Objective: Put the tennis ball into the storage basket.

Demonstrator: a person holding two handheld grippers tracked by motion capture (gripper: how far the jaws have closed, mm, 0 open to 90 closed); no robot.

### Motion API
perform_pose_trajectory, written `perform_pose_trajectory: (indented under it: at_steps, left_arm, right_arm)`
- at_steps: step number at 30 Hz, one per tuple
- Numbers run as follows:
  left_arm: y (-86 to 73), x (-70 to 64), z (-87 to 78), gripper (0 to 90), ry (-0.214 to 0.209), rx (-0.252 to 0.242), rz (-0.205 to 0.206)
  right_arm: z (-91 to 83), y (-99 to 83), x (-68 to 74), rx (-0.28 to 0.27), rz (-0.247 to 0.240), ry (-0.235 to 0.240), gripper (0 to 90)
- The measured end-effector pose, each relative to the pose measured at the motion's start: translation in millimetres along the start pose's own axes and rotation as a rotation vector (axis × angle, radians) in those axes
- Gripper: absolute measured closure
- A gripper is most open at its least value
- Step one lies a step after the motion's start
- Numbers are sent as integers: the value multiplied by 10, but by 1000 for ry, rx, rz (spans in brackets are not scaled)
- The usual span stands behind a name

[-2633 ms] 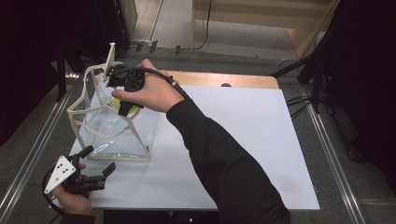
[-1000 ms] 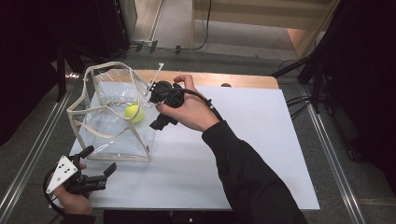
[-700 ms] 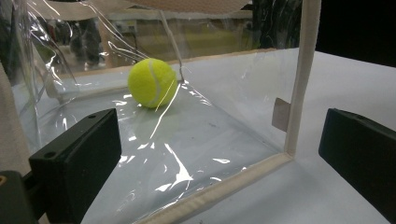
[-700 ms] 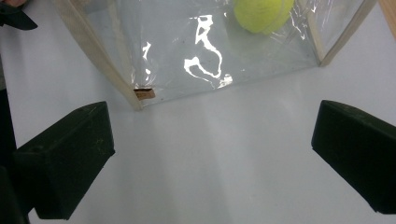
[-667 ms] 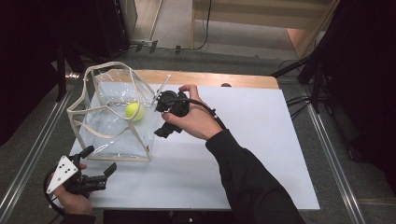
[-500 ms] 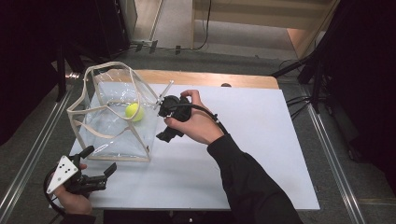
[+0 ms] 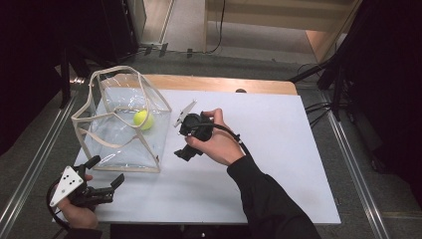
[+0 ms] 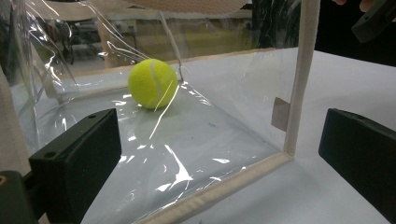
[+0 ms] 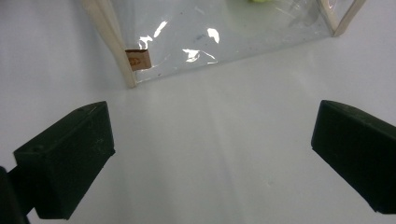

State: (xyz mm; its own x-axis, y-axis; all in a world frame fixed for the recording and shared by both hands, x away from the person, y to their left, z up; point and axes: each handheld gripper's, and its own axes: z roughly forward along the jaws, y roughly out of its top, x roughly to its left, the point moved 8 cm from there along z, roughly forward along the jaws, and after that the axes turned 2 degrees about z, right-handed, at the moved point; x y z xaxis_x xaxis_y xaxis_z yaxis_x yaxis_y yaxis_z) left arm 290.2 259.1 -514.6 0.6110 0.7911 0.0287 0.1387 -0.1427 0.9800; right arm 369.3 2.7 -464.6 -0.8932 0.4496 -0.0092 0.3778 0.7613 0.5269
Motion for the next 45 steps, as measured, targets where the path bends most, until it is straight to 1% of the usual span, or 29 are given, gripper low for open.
perform_pose_trajectory:
  at_steps: [2,3,4,5,8,9,10,11,12,14,15,17,19,21,23,24,29,31,34,36,42,45]
  left_arm:
    - [0,0,0,0,1,0,-1]
    - [1,-1,2,0,1,-2,-3]
    - [2,-1,2,0,1,-2,-2]
    - [1,-2,3,0,3,-2,-2]
    - [2,-3,4,0,2,-2,1]
    - [2,-4,4,0,2,-2,0]
    - [2,-3,4,0,2,-2,1]
    - [1,-4,2,0,1,-1,2]
    - [1,-5,3,0,1,-1,1]
    - [1,-7,3,0,1,-1,1]
    - [0,-8,3,0,1,-1,1]
    - [0,-7,3,0,1,-1,1]
    - [0,-8,3,0,1,-1,1]
    - [-1,-8,3,0,1,1,4]
    - [0,-10,4,0,0,1,4]
    - [0,-10,3,0,0,0,4]
    - [-3,-8,2,0,1,4,8]
    - [-3,-8,2,0,0,4,9]
    - [-4,-8,2,0,0,5,10]
    - [-4,-8,1,0,0,5,10]
    - [-4,-9,3,0,2,5,12]
    - [-5,-10,2,0,2,7,11]
  right_arm:
    - [13,-50,-9,-6,0,0,0]
    - [20,-70,-19,-16,-12,-2,0]
    - [26,-93,-12,-27,-4,1,0]
    - [29,-120,-20,-27,1,-7,0]
    - [54,-194,-42,-45,-1,-6,0]
    - [58,-226,-39,-43,18,-8,0]
    - [65,-253,-42,-49,25,-9,0]
    - [79,-274,-46,-63,19,-7,0]
    - [84,-308,-45,-62,33,-11,0]
    - [106,-359,-52,-80,30,-7,0]
    - [110,-393,-51,-81,43,-7,0]
    - [127,-446,-60,-99,51,-8,0]
    - [130,-497,-53,-117,52,1,0]
    - [122,-541,-53,-137,50,-5,0]
    - [111,-596,-71,-145,64,-15,0]
    - [103,-625,-78,-152,81,-19,0]
    - [74,-763,-124,-189,114,-29,0]
    - [59,-815,-132,-208,117,-28,0]
    - [33,-887,-147,-234,123,-40,0]
    - [19,-938,-162,-244,130,-53,0]
    - [-33,-1080,-189,-278,157,-57,0]
    - [-51,-1152,-204,-288,172,-67,0]
